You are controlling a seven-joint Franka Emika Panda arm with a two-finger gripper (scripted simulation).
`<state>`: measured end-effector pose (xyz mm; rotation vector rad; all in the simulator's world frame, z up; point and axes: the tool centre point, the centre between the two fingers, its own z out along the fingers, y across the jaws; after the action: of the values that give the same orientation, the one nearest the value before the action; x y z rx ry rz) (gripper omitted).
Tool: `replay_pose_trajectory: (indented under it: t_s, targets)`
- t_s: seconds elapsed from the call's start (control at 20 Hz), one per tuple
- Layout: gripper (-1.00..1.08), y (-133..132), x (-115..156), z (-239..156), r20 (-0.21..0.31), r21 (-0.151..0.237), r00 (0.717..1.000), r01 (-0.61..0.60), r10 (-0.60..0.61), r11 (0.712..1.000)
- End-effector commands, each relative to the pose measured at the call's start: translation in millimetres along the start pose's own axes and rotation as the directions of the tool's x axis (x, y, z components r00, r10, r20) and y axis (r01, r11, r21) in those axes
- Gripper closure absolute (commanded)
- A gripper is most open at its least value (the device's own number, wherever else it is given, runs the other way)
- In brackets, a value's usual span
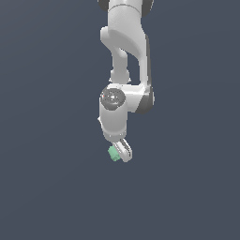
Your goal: Pick up the object and move it to a goal position.
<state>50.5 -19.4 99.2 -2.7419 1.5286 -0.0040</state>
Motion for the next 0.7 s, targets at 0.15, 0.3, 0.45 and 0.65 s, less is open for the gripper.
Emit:
replay_pose_trajectory:
  t_s: [0.15,0.3,0.45,0.65]
  targets:
    - [-0.92,-2,1,6,0.001,-0.003,0.998,-0.065,0.065,0.998]
    - [-0.92,-2,1,7,0.001,-0.003,0.997,-0.080,0.080,0.997]
    - [-0.92,-2,1,7,0.001,-0.004,0.997,-0.078,0.078,0.997]
    - [-0.92,-2,1,14,0.001,-0.003,0.997,-0.079,0.079,0.997]
